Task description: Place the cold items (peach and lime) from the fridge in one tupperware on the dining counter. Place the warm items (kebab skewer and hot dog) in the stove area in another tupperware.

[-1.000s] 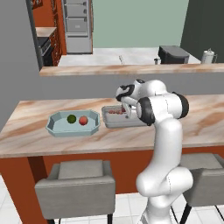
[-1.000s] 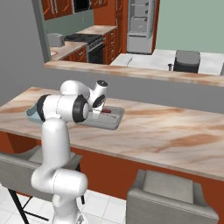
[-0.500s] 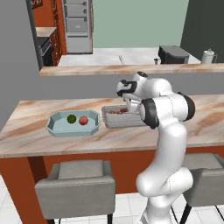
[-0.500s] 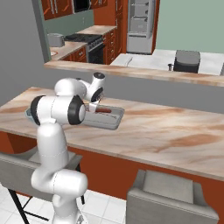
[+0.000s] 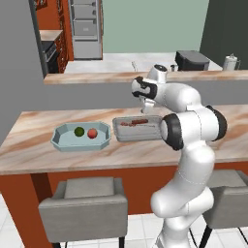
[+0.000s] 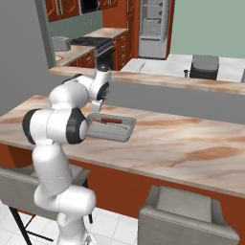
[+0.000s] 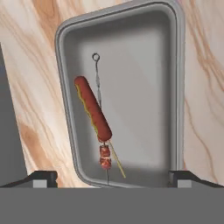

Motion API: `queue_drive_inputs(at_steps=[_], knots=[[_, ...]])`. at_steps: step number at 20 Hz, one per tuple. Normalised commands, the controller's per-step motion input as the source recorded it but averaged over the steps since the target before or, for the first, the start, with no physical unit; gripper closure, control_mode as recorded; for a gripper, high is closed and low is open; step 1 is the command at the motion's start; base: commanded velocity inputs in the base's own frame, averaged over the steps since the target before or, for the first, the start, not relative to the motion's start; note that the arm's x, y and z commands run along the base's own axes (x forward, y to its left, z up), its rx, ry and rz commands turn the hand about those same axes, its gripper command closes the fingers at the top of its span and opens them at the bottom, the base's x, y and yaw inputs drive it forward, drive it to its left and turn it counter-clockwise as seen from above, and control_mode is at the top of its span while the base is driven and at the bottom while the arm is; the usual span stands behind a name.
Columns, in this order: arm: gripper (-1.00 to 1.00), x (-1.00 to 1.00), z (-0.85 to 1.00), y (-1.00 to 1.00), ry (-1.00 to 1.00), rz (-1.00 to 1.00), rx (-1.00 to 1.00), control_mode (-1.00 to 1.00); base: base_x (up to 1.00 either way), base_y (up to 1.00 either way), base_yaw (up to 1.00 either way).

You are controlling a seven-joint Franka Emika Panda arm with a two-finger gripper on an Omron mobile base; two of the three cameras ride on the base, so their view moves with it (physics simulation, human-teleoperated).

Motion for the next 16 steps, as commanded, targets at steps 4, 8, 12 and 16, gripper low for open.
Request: queue_drive_inputs(at_steps=[4,8,12,16], knots=[[-1.0,-0.81,0.25,0.0,-0.14,-0.12,0.0,-1.0,0.0,0.0,0.0],[-1.0,-0.85,0.08,0.0,-0.15,-0.14,0.0,-1.0,0.0,0.0,0.0],[-1.0,-0.85,0.01,0.0,-0.11,-0.13,0.0,-1.0,0.0,0.0,0.0],[-1.0,-0.83,0.04,0.0,-0.09,-0.14,0.0,-1.0,0.0,0.0,0.0]])
